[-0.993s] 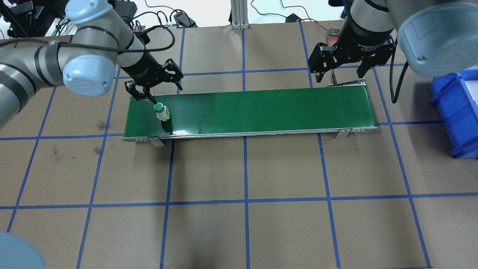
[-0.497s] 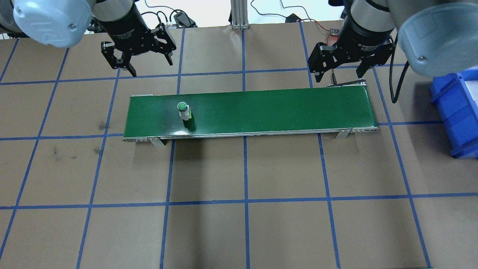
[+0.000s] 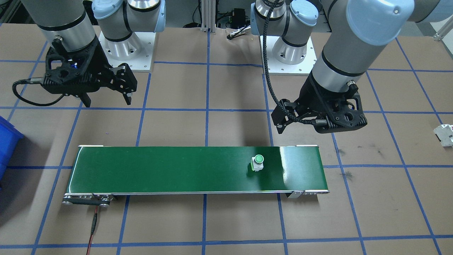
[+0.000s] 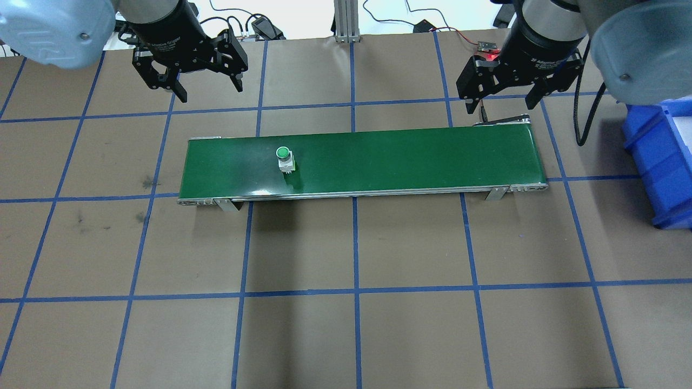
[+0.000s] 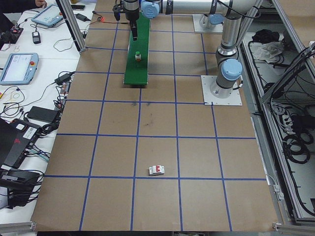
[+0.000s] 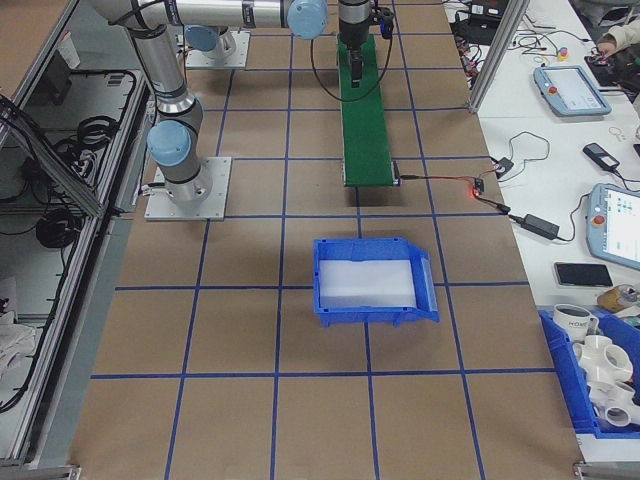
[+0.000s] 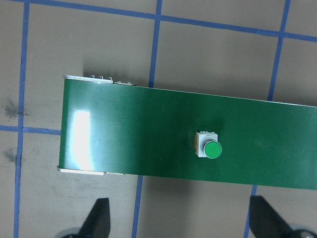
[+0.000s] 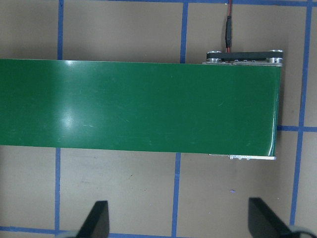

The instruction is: Move button from left to right

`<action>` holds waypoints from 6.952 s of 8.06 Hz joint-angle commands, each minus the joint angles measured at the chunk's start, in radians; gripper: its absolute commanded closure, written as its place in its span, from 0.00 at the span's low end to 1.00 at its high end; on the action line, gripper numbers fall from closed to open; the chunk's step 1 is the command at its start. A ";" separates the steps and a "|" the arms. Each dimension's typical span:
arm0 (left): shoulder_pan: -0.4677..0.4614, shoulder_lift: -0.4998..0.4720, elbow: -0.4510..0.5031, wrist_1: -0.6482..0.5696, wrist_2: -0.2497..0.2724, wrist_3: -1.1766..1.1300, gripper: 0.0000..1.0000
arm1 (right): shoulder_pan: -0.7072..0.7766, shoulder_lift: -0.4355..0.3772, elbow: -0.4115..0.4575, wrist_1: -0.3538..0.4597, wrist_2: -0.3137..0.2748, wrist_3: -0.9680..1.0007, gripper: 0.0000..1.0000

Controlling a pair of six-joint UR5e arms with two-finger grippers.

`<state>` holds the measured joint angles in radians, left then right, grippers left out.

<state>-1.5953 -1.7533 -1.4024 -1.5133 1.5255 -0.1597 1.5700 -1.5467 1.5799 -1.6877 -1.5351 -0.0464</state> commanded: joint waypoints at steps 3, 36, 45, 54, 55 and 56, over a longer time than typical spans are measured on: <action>0.000 0.008 -0.001 0.005 0.004 0.005 0.00 | -0.090 0.061 0.000 -0.006 0.075 -0.076 0.00; 0.000 0.040 -0.009 0.018 -0.002 0.005 0.00 | -0.087 0.378 0.077 -0.214 0.124 -0.099 0.88; 0.001 0.040 -0.009 0.031 -0.005 0.005 0.00 | -0.411 0.258 -0.154 -0.040 -0.031 -0.307 1.00; 0.001 0.040 -0.010 0.031 -0.004 0.003 0.00 | -0.732 0.448 -0.202 -0.187 -0.033 -0.860 1.00; 0.001 0.040 -0.009 0.031 -0.004 0.003 0.00 | -0.751 0.474 -0.199 -0.191 -0.033 -0.891 1.00; 0.001 0.040 -0.010 0.031 -0.004 0.005 0.00 | -0.774 0.493 -0.195 -0.193 -0.033 -0.894 1.00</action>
<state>-1.5938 -1.7135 -1.4118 -1.4818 1.5217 -0.1560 0.8332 -1.0971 1.3787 -1.8691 -1.5689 -0.9045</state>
